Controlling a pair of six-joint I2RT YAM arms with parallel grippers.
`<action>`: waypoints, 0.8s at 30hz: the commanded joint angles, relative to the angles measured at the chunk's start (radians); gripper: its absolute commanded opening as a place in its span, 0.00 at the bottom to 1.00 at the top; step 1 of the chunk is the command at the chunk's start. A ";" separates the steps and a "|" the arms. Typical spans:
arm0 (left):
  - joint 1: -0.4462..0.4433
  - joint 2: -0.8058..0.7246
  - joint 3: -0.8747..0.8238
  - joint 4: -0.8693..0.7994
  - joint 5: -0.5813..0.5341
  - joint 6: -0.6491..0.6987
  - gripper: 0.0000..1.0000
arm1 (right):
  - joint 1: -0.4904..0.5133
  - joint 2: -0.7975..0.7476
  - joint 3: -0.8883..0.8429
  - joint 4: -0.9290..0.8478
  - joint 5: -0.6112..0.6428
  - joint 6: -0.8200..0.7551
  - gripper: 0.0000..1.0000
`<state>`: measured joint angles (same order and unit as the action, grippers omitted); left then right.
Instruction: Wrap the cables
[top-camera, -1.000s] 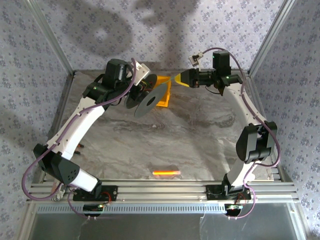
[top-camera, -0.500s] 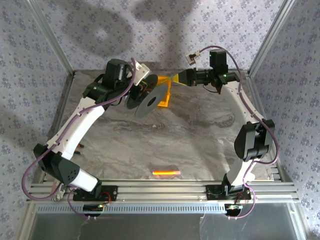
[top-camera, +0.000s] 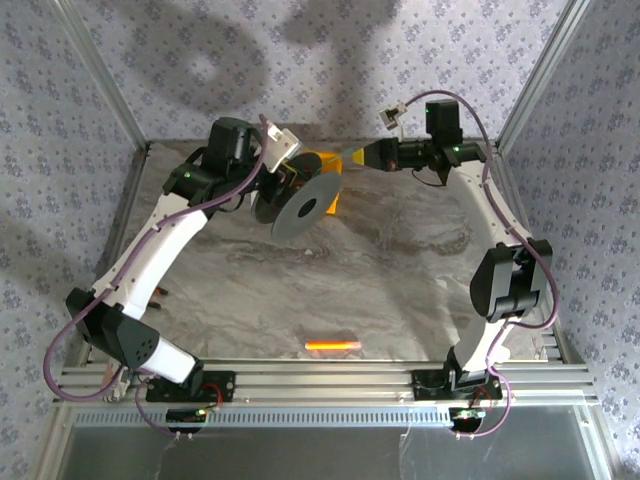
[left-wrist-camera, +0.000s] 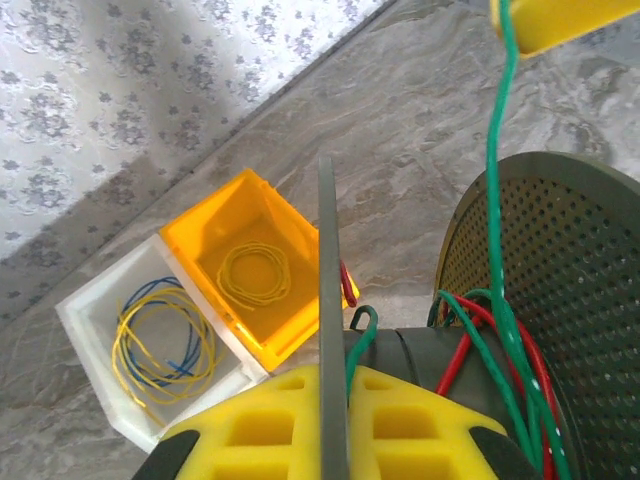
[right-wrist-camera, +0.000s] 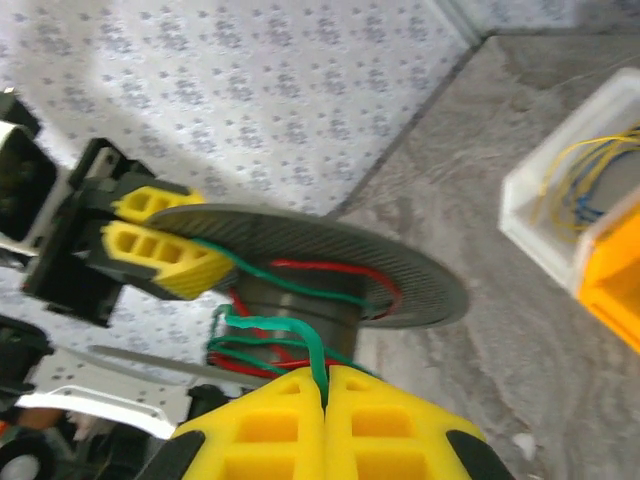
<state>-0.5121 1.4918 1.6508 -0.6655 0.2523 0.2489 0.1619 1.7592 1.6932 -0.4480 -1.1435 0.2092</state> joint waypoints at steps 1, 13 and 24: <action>0.016 -0.055 0.078 -0.006 0.182 -0.024 0.00 | -0.030 0.015 0.028 -0.078 0.100 -0.150 0.00; 0.238 -0.109 0.026 0.390 0.579 -0.461 0.00 | 0.036 -0.019 -0.210 -0.041 0.281 -0.291 0.00; 0.275 -0.041 -0.056 0.740 0.255 -0.881 0.00 | 0.255 -0.129 -0.301 -0.025 0.514 -0.253 0.00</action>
<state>-0.2424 1.4651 1.5757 -0.2424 0.6315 -0.4316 0.3637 1.6283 1.4082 -0.3969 -0.7689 -0.0452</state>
